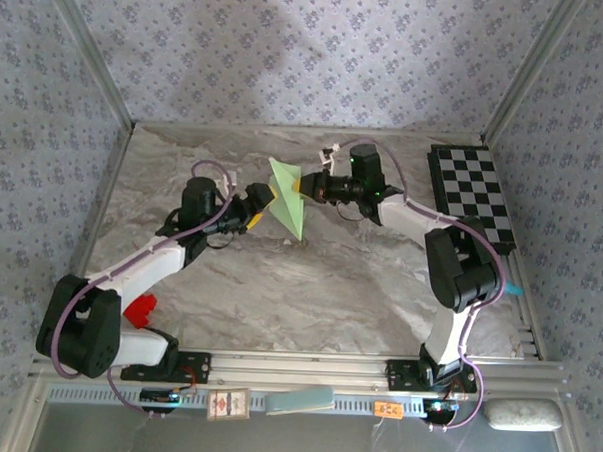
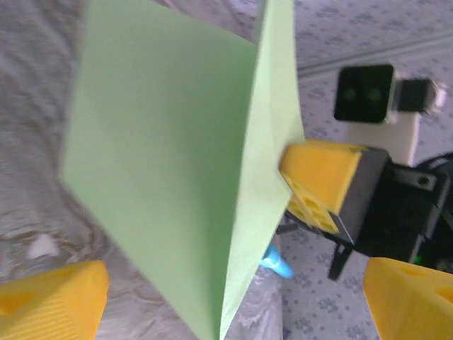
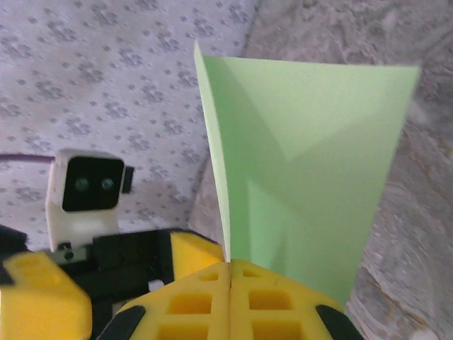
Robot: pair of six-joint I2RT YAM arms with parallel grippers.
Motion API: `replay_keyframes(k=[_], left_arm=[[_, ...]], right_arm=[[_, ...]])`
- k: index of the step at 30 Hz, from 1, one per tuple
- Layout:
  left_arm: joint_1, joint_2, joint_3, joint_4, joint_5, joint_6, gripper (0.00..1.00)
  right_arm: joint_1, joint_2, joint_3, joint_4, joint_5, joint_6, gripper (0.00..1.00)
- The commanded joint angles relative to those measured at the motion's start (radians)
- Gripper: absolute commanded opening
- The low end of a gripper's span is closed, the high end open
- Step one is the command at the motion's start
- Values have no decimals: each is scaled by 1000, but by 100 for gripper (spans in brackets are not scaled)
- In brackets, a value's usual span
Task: Fold a paper plane with a square sheet of paper (pick it up from the middle)
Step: Pick up the paper from the center of the table, then turn over the paper at the center of the table.
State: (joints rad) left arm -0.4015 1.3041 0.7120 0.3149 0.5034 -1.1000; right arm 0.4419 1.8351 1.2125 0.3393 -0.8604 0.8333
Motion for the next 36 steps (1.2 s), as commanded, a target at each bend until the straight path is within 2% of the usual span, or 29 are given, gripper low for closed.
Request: replay_keyframes(k=[1,7,11,23,36], left_arm=[[-24,5,-16,187,40,20,91],[-36,52,-2,244,51,22,84],[-39,94,16,283,84,10,72],[-54,161,13,489,156,-51,46],[-54,173,7,509,146,-69,22]], right_arm=[[-4,-22,-11,186,-67,176,0],[-3,-16,-51,291,-103,280,0],[-3,-10,-61,358,-115,337,0],[-5,26,-83,494,-122,455,0],[-14,36,-95,518,-114,481,1]])
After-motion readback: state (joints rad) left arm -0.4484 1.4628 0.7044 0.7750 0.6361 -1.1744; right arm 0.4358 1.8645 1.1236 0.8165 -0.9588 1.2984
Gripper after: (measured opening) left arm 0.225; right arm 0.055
